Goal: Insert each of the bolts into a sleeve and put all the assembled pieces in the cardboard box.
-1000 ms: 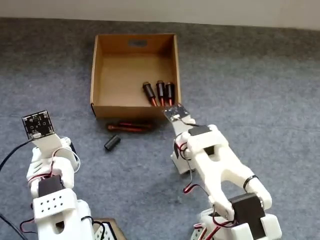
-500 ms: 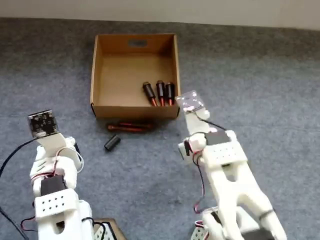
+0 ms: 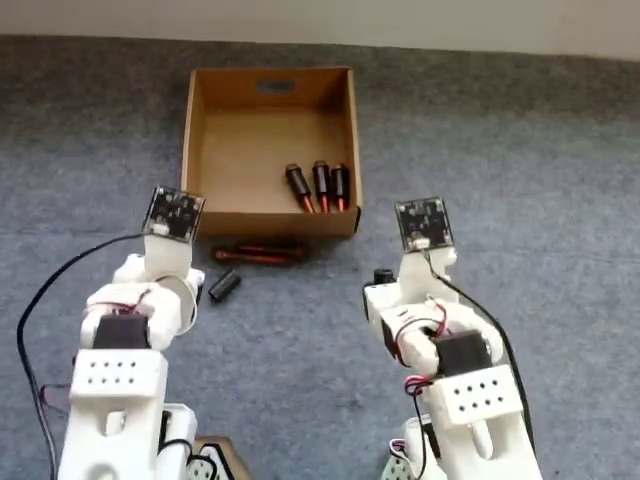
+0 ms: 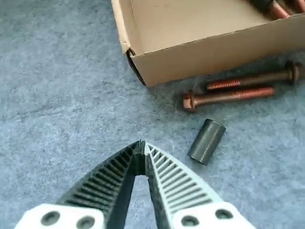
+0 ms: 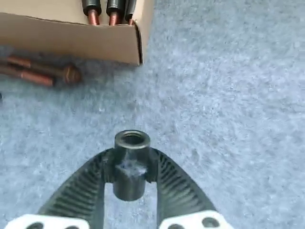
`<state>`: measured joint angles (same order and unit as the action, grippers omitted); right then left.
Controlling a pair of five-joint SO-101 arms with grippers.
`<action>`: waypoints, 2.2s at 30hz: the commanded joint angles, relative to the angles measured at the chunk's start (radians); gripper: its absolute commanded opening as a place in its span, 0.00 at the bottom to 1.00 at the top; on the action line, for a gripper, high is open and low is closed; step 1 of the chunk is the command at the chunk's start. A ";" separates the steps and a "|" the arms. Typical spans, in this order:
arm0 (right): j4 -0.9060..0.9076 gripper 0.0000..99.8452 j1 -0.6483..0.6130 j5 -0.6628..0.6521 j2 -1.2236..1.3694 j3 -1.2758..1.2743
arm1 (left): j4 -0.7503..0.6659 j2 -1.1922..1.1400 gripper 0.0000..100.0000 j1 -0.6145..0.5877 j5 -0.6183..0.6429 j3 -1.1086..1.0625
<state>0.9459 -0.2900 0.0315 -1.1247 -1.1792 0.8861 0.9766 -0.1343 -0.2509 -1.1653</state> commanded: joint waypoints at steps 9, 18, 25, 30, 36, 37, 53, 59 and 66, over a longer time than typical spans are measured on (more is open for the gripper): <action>-0.102 0.01 -0.004 0.005 -0.163 -0.196 | 0.193 -0.657 0.02 0.151 0.055 0.484; -0.101 0.01 -0.004 0.003 -0.179 -0.199 | 0.129 -0.839 0.14 0.156 0.178 0.567; -0.101 0.01 -0.004 0.003 -0.183 -0.214 | -0.005 -0.849 0.13 0.153 0.180 0.564; -0.101 0.01 -0.004 0.003 -0.183 -0.214 | -0.031 -0.851 0.13 0.151 0.180 0.562; -0.101 0.01 -0.004 0.003 -0.183 -0.214 | -0.080 -0.898 0.13 0.150 0.180 0.529; -0.101 0.01 -0.004 0.003 -0.183 -0.214 | -0.104 -0.924 0.13 0.148 0.180 0.522; -0.101 0.01 -0.004 0.003 -0.183 -0.214 | -0.097 -0.986 0.13 0.120 0.180 0.522; -0.101 0.01 -0.004 0.003 -0.183 -0.214 | -0.080 -0.986 0.13 0.099 0.178 0.522; -0.101 0.01 -0.004 0.003 -0.183 -0.214 | -0.075 -0.986 0.12 0.073 0.176 0.522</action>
<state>0.8600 -0.2900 0.0330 -1.2919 -1.4001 0.7910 -0.0130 -0.0361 -0.0760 -0.6375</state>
